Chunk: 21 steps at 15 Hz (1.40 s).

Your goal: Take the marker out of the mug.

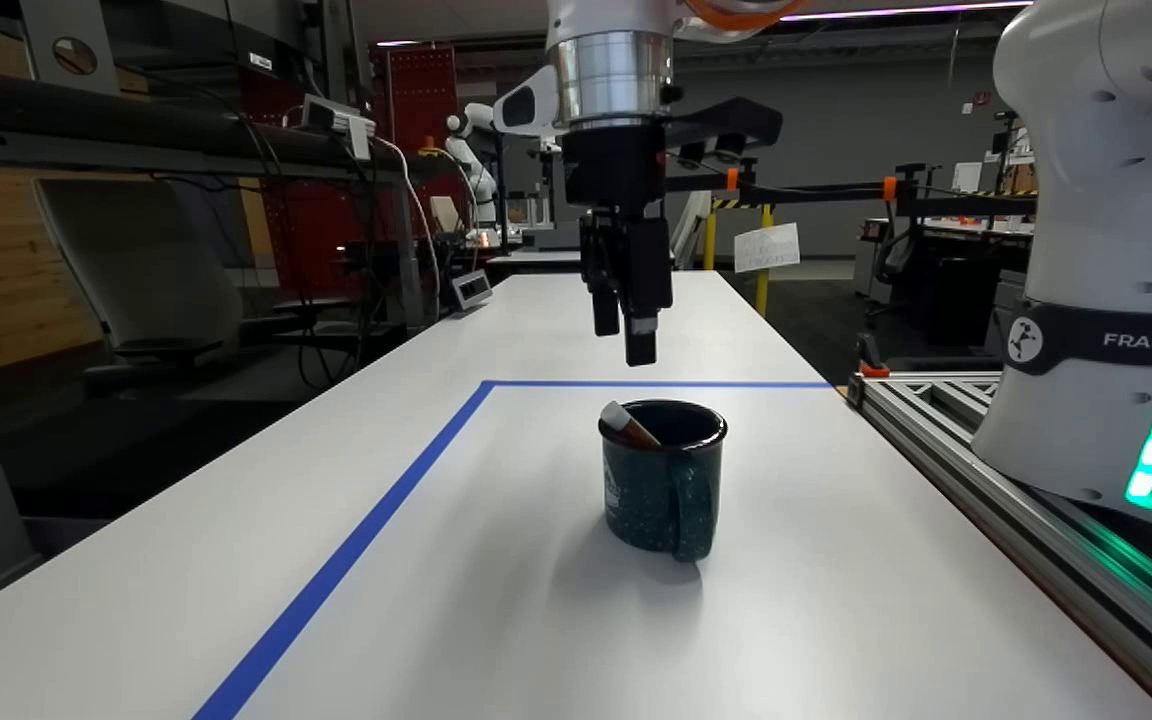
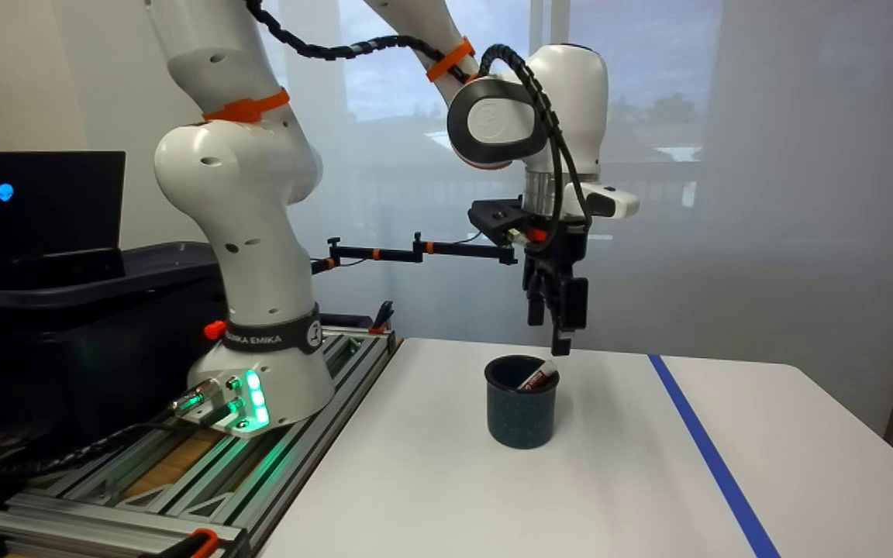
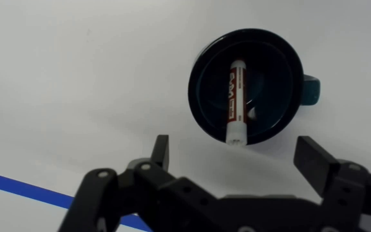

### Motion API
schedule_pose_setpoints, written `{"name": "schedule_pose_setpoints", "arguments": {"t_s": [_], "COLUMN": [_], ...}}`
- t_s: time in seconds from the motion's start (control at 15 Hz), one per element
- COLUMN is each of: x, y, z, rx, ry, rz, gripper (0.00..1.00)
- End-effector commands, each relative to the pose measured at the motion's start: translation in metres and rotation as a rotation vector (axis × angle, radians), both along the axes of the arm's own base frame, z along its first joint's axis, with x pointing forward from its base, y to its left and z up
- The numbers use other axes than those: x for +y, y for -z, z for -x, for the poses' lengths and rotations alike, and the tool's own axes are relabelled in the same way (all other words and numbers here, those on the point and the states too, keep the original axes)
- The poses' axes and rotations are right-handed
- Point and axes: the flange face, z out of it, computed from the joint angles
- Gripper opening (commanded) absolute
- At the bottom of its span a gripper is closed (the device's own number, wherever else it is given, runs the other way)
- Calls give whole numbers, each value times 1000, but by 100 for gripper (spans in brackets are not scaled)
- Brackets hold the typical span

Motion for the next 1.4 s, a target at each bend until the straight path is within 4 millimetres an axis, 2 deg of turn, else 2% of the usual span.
{"name": "schedule_pose_setpoints", "arguments": {"t_s": [0.0,0.27,0.6,0.67,1.07,1.2,1.33], "x": [6,14,25,27,30,30,30], "y": [25,46,50,49,40,38,38], "z": [-1,-3,-7,-7,-7,-8,-8], "rx": [37,49,28,24,4,-1,2], "ry": [-26,-45,-52,-52,-50,-46,-39], "rz": [-4,7,8,7,12,10,9], "gripper": [100,100,100,80,34,20,19]}}
